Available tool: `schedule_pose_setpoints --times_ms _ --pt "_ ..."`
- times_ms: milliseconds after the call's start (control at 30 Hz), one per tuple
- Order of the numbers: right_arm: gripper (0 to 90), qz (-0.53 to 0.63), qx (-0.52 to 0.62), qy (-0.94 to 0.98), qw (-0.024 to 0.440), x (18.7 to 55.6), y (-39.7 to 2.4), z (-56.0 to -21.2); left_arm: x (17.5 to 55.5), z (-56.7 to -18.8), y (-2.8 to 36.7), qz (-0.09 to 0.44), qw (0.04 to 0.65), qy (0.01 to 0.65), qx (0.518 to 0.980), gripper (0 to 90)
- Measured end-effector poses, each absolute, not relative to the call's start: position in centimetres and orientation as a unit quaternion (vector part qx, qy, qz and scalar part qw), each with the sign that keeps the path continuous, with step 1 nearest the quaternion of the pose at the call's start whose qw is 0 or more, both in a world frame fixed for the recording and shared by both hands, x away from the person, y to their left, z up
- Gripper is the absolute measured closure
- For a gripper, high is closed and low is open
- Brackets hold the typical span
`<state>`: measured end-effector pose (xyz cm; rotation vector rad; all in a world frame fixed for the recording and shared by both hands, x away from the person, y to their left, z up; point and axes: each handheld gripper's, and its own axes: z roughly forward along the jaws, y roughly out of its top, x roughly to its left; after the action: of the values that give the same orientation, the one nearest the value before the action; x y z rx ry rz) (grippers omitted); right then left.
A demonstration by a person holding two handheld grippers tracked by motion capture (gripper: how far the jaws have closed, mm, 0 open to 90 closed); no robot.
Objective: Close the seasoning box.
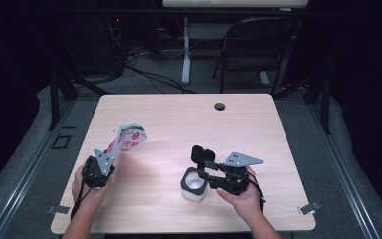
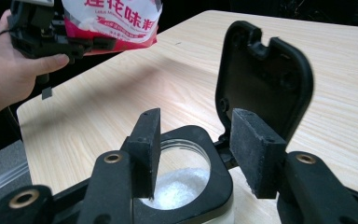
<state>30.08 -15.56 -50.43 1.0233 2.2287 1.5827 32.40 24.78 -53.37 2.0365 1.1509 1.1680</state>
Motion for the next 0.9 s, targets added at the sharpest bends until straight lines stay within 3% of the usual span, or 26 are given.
schedule_pose_setpoints --times_ms 567,900 --pt "52.6 0.541 0.354 0.755 0.108 30.2 -15.6 -50.5 33.7 -55.1 26.0 0.364 0.263 0.481 0.753 70.6" --pt "52.6 0.544 0.357 0.751 0.109 30.2 -15.7 -50.5 33.8 -55.4 26.0 0.352 0.256 0.486 0.758 69.0"
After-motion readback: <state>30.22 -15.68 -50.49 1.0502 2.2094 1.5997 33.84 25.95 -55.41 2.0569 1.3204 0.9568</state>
